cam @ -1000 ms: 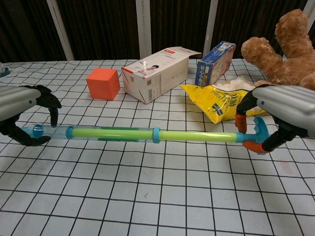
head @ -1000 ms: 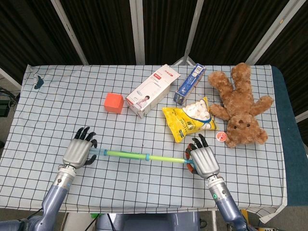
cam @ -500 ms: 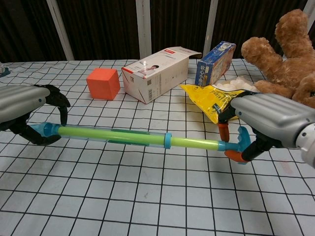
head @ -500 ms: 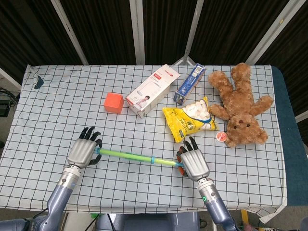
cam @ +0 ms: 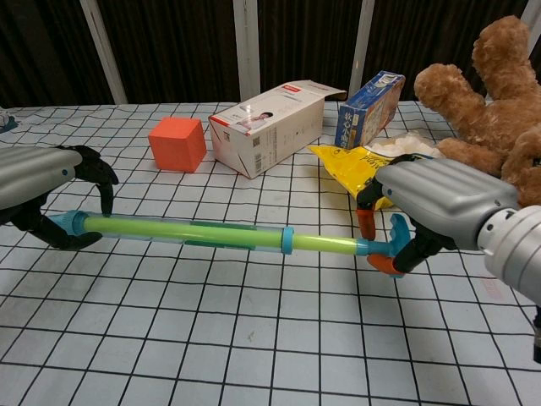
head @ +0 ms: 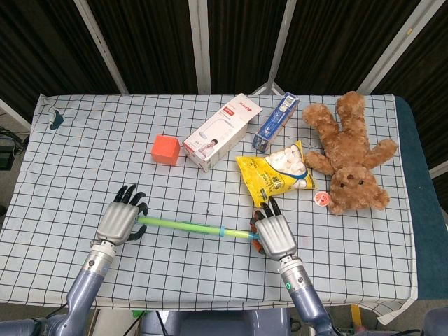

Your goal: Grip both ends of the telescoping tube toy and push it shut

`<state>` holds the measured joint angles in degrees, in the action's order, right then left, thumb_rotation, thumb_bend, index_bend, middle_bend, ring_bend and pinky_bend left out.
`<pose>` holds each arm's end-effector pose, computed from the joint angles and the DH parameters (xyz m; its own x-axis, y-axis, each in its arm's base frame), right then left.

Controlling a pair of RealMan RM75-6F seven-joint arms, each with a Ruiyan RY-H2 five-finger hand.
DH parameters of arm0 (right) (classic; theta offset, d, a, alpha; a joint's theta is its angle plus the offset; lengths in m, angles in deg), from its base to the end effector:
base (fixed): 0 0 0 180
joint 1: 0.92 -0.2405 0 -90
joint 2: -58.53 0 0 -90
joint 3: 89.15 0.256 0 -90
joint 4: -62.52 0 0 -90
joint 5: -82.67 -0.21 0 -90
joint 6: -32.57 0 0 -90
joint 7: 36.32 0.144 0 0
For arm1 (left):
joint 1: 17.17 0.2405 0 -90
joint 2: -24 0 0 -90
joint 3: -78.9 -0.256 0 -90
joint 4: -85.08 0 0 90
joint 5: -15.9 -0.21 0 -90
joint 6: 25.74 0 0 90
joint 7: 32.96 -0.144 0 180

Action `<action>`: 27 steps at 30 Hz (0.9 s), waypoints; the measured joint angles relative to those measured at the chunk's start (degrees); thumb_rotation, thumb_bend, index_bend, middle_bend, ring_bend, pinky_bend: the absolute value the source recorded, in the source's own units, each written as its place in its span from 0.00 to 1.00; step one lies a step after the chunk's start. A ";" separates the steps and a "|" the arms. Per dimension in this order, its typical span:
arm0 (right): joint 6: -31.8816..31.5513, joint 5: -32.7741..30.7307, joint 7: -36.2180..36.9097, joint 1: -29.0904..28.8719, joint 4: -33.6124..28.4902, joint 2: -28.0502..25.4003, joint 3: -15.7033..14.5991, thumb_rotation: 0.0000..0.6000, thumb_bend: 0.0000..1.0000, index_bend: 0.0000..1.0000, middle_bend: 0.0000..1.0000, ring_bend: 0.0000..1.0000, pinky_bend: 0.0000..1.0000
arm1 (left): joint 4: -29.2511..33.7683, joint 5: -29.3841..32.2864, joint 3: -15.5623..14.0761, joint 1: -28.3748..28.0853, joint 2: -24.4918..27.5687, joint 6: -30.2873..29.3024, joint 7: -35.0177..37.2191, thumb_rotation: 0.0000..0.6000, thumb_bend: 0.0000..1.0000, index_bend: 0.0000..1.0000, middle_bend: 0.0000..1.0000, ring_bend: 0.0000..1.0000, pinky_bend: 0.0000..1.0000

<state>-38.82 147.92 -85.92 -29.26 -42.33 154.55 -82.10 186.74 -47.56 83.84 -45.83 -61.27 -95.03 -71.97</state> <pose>-0.1187 -0.2403 -0.0288 0.4948 -0.2000 0.8457 -0.8473 -0.3273 0.4183 -0.1792 0.2610 0.0067 0.5285 0.2310 0.8169 0.8435 -0.2521 -0.4744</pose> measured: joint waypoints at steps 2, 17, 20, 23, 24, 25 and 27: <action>-0.11 -0.13 -0.08 -0.12 0.12 0.23 -0.05 1.00 0.47 0.67 0.38 0.16 0.00 | 0.01 -0.06 -0.03 -0.10 -0.07 -0.03 -0.06 1.00 0.50 0.53 0.17 0.00 0.00; -1.08 -0.80 -0.65 -0.78 -0.41 -0.58 -0.24 1.00 0.47 0.64 0.38 0.15 0.00 | 0.08 0.26 -0.28 -0.34 -0.79 -0.34 0.23 1.00 0.44 0.45 0.12 0.00 0.00; -1.23 -0.85 -1.10 -0.88 -0.53 -0.91 -0.51 1.00 0.47 0.50 0.35 0.09 0.00 | 0.09 0.21 -0.49 -0.50 -1.24 -0.35 0.07 1.00 0.34 0.39 0.08 0.00 0.00; -1.31 -0.86 -2.16 -1.05 -0.52 -1.52 -0.88 1.00 0.47 0.30 0.26 0.02 0.00 | 0.28 0.34 -0.59 -0.52 -1.49 -0.32 0.28 1.00 0.22 0.30 0.05 0.00 0.00; -1.32 -1.06 -3.00 -1.15 -0.52 -1.82 -1.05 1.00 0.47 0.24 0.24 0.01 0.00 | 0.29 0.30 -0.61 -0.51 -1.56 -0.32 0.46 1.00 0.19 0.26 0.04 0.00 0.00; -1.36 -1.28 -3.87 -1.24 -0.55 -2.07 -1.17 1.00 0.47 0.18 0.21 0.00 0.00 | 0.31 0.17 -0.67 -0.49 -1.64 -0.35 0.74 1.00 0.17 0.23 0.04 0.00 0.00; -1.60 -1.69 -6.49 -1.49 -0.60 -2.71 -1.53 1.00 0.47 0.07 0.16 0.00 0.00 | 0.33 -0.22 -0.86 -0.43 -1.70 -0.37 1.17 1.00 0.14 0.18 0.03 0.00 0.00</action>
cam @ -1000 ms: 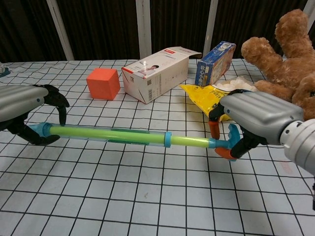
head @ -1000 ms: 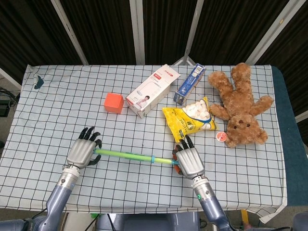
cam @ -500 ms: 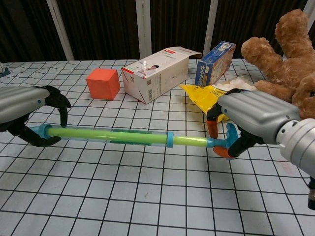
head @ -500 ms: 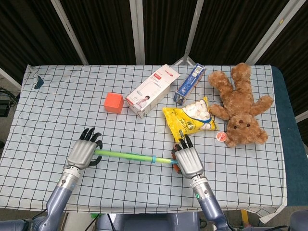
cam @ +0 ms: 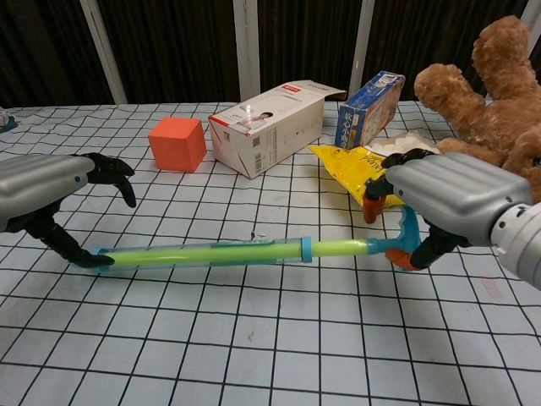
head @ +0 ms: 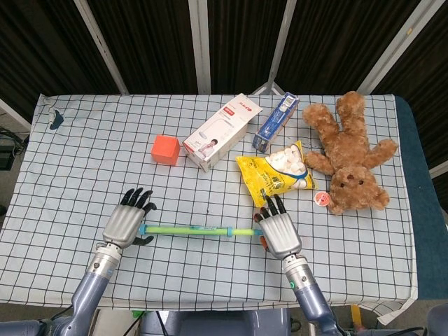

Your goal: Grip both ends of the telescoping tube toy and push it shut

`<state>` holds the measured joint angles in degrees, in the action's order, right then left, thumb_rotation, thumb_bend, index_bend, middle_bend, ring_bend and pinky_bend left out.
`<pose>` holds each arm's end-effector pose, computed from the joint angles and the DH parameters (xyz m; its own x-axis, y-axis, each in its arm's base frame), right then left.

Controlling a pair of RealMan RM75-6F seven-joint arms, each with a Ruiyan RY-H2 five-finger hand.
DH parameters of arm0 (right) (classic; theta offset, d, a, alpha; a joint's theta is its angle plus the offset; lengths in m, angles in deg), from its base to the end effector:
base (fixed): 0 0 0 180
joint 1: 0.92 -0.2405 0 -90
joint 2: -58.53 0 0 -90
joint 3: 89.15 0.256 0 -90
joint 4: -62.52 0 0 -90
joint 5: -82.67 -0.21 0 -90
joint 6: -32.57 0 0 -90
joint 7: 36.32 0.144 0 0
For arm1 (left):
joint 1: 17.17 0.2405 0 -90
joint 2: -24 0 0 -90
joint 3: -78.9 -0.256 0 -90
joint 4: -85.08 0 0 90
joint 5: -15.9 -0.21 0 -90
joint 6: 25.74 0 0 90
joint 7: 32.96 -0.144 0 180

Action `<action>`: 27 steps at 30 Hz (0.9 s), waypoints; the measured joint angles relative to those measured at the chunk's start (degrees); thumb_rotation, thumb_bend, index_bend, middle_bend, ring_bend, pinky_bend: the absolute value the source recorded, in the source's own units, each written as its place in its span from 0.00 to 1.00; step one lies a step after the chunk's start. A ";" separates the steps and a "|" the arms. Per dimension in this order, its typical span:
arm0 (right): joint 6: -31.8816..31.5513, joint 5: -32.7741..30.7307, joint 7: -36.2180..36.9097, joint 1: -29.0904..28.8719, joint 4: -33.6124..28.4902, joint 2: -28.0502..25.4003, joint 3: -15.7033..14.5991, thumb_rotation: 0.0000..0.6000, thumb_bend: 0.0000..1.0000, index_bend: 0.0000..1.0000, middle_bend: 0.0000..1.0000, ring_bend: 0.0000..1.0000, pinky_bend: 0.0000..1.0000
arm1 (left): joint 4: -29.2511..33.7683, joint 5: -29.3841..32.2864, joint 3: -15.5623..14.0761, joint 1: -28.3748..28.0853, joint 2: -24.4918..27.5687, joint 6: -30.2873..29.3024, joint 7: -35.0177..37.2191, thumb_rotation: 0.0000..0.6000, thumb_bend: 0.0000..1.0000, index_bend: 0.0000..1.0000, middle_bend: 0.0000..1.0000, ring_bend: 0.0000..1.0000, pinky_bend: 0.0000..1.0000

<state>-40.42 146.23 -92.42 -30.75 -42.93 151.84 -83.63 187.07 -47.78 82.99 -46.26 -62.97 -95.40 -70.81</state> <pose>-0.1289 -0.2442 -0.0197 0.6218 -0.1583 0.7670 -0.7644 -0.3359 0.5504 -0.1713 0.2552 -0.0029 0.4936 0.2504 0.8329 0.8622 -0.2660 -0.4310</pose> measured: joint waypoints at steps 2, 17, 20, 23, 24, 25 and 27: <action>-0.37 -0.19 -2.52 -0.22 0.00 -0.60 -0.47 1.00 0.47 0.00 0.13 0.00 0.00 | 0.06 -0.65 -0.44 0.14 0.01 -0.04 0.48 1.00 0.14 0.17 0.03 0.00 0.00; -5.07 1.85 0.91 2.75 -1.78 -6.99 -3.16 1.00 0.33 0.00 0.08 0.00 0.00 | 4.51 -6.99 -3.79 3.75 7.44 -3.36 6.58 1.00 0.13 0.15 0.03 0.00 0.00; -5.69 3.18 5.27 4.31 -2.08 -9.76 -4.11 1.00 0.25 0.00 0.01 0.00 0.00 | 5.47 -10.32 -5.35 5.54 11.26 -5.00 10.10 1.00 0.13 0.13 0.01 0.00 0.00; -6.33 5.31 10.89 6.17 -2.08 -12.99 -5.45 1.00 0.22 0.00 0.00 0.00 0.00 | 5.74 -14.51 -7.50 7.87 15.05 -7.26 13.85 1.00 0.13 0.10 0.00 0.00 0.00; -6.62 6.40 13.39 7.00 -2.00 -14.38 -6.10 1.00 0.22 0.00 0.00 0.00 0.00 | 5.67 -15.79 -8.26 8.70 16.19 -8.08 14.93 1.00 0.13 0.09 0.00 0.00 0.00; -6.98 7.66 15.96 7.86 -1.88 -15.79 -6.79 1.00 0.22 0.00 0.00 0.00 0.00 | 5.42 -17.46 -9.29 9.91 17.68 -9.29 16.33 1.00 0.13 0.08 0.00 0.00 0.00; -7.65 9.80 19.93 9.23 -1.64 -17.85 -7.90 1.00 0.22 0.00 0.00 0.00 0.00 | 4.74 -19.73 -10.72 11.81 19.55 -11.28 18.37 1.00 0.13 0.05 0.00 0.00 0.00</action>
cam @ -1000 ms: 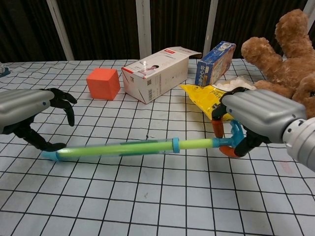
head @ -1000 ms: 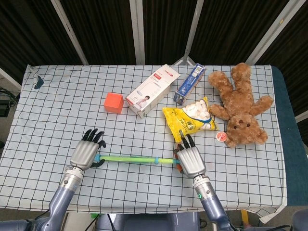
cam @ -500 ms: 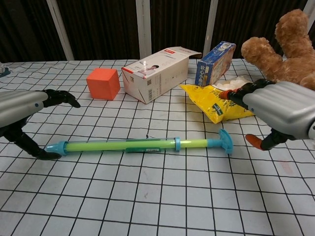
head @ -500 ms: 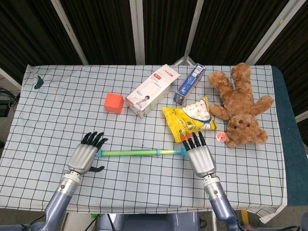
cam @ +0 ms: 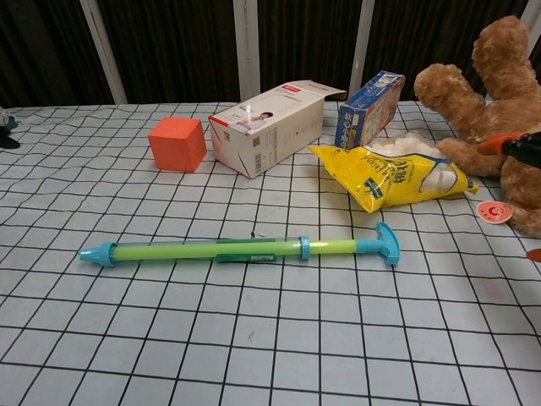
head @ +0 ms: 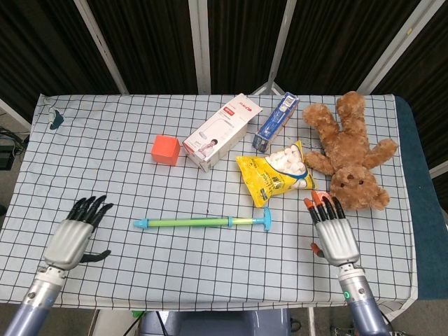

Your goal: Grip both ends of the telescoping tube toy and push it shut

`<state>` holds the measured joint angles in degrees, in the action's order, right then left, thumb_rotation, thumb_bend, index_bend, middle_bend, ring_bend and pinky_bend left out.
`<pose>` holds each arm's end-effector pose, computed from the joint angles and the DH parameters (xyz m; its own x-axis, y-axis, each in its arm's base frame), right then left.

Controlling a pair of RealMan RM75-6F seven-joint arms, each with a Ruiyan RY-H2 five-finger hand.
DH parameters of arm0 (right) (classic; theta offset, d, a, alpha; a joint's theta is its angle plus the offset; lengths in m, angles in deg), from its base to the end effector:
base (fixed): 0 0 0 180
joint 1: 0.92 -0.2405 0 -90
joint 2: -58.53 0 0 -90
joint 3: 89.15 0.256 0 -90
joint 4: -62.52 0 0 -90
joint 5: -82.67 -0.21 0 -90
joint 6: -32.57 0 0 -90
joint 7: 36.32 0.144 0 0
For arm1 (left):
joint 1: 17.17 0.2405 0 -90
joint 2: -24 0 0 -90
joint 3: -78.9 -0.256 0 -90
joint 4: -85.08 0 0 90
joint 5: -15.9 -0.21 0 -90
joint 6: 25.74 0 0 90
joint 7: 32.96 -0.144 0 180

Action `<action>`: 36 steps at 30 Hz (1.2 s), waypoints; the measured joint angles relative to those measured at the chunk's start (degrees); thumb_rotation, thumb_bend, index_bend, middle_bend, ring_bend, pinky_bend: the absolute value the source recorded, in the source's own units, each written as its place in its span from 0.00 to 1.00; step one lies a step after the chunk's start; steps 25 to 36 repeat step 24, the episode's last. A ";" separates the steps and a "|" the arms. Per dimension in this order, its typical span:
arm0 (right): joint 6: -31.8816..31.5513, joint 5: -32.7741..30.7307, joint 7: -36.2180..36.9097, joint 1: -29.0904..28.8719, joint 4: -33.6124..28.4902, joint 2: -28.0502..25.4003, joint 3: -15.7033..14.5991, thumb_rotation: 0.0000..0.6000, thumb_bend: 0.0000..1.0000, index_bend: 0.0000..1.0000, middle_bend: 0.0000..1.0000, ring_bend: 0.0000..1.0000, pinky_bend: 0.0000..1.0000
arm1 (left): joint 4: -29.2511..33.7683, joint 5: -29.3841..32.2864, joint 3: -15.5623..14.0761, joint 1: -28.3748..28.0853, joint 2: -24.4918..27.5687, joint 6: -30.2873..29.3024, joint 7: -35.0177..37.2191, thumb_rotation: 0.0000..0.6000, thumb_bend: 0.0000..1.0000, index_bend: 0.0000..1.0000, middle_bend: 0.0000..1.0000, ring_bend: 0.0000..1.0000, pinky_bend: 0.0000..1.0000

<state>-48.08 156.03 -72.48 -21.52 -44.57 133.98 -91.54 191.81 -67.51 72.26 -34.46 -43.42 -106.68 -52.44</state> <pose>-0.2172 -0.2165 0.0645 0.5744 -0.1394 0.8066 -0.8162 -0.1723 0.5515 -0.2354 0.1927 0.0953 0.4674 0.1667 0.8682 0.8760 -0.2197 -0.4294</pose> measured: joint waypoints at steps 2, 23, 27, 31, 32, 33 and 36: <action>-0.86 2.30 4.00 1.47 0.33 -2.01 -1.15 1.00 0.22 0.00 0.00 0.00 0.00 | -0.83 -1.91 -1.43 2.12 1.63 -2.17 2.44 1.00 0.13 0.03 0.00 0.00 0.00; -14.02 15.48 27.47 15.65 13.23 -10.96 -4.39 1.00 0.22 0.00 0.00 0.00 0.00 | -11.61 -6.99 -1.82 14.21 5.68 -14.57 14.97 1.00 0.13 0.00 0.00 0.00 0.00; -13.79 15.44 27.99 15.86 13.29 -11.15 -3.97 1.00 0.22 0.00 0.00 0.00 0.00 | -11.56 -7.04 -1.71 14.53 6.14 -14.76 15.62 1.00 0.13 0.00 0.00 0.00 0.00; -13.79 15.44 27.99 15.86 13.29 -11.15 -3.97 1.00 0.22 0.00 0.00 0.00 0.00 | -11.56 -7.04 -1.71 14.53 6.14 -14.76 15.62 1.00 0.13 0.00 0.00 0.00 0.00; -13.79 15.44 27.99 15.86 13.29 -11.15 -3.97 1.00 0.22 0.00 0.00 0.00 0.00 | -11.56 -7.04 -1.71 14.53 6.14 -14.76 15.62 1.00 0.13 0.00 0.00 0.00 0.00; -13.79 15.44 27.99 15.86 13.29 -11.15 -3.97 1.00 0.22 0.00 0.00 0.00 0.00 | -11.56 -7.04 -1.71 14.53 6.14 -14.76 15.62 1.00 0.13 0.00 0.00 0.00 0.00; -13.79 15.44 27.99 15.86 13.29 -11.15 -3.97 1.00 0.22 0.00 0.00 0.00 0.00 | -11.56 -7.04 -1.71 14.53 6.14 -14.76 15.62 1.00 0.13 0.00 0.00 0.00 0.00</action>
